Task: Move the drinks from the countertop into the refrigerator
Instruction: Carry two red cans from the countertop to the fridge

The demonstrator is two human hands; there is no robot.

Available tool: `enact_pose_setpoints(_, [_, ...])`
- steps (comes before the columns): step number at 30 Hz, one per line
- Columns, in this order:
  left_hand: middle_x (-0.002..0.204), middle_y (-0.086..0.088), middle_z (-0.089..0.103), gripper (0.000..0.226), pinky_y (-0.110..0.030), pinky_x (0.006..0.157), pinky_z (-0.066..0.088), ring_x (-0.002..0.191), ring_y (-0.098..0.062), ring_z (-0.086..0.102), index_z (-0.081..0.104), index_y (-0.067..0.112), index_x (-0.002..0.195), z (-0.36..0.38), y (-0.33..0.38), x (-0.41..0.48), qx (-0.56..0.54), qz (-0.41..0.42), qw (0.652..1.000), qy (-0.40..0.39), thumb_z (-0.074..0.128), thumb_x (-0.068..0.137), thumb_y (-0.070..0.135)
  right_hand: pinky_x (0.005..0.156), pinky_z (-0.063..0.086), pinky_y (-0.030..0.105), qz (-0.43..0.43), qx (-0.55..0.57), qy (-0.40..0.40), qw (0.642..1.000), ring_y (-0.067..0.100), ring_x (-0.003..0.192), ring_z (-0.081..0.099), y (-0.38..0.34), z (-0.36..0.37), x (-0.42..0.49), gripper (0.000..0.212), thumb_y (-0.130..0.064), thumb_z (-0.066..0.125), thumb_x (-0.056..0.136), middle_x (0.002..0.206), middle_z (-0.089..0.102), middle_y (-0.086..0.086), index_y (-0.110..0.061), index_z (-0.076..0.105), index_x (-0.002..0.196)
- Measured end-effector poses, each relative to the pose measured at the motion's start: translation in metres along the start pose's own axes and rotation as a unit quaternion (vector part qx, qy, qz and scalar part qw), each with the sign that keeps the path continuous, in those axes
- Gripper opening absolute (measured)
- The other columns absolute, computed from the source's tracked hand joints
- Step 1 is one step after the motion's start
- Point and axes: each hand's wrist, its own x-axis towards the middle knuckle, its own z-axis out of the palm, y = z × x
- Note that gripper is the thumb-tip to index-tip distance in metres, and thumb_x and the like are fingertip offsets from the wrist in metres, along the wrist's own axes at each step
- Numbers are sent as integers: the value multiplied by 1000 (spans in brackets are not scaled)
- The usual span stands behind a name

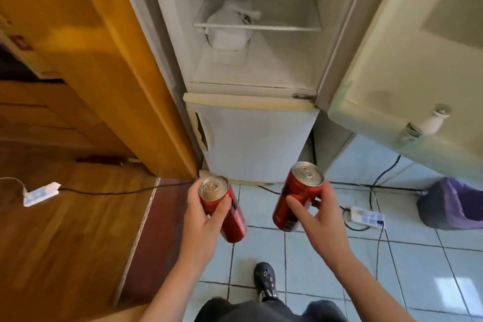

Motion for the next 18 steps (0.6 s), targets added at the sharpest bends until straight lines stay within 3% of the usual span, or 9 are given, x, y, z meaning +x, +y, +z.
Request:
enact_pose_setpoints(3, [120,22,54,66,-20,90,44,110,8,52,42,34,131,15,21,38,-33,17,999,16,66,72,52,76,41,3,-19,3,0,1000,-16,102,49,-16,-1,53,50,-29,72,78,109,53,-27,-32,45,121])
enact_pose_setpoints(6, [117,22,57,68,-23,93,45,112,3,54,43,33,131,21,40,77,-51,40,998,24,69,73,55,84,41,9,-39,20,23,999,-7,104,52,-32,9,95,54,-32,73,77,112,55,-20,-27,47,124])
enact_pose_setpoints(9, [117,23,57,70,-15,86,47,113,2,54,44,35,129,22,57,125,-62,65,996,-1,66,67,58,86,40,6,-56,45,53,996,-4,106,52,-43,29,131,54,-39,75,74,112,56,-22,-35,49,122])
enact_pose_setpoints(12, [114,26,57,68,-8,83,45,110,4,55,43,31,131,24,73,183,-65,95,993,-35,68,71,51,89,39,9,-68,43,75,994,-4,107,52,-54,48,170,55,-31,76,73,110,55,-27,-49,45,115])
enact_pose_setpoints(15, [110,32,57,56,-8,86,45,110,5,54,42,35,128,25,87,237,-72,111,989,-63,63,76,36,91,42,19,-70,38,94,992,-1,107,53,-68,59,210,54,-25,76,75,109,56,-26,-47,46,115])
enact_pose_setpoints(18, [110,37,56,55,-5,86,42,111,10,52,42,43,123,26,105,290,-58,135,985,-91,66,74,42,88,44,16,-81,45,142,986,-2,106,54,-85,69,251,52,-39,73,70,109,57,-27,-47,48,115])
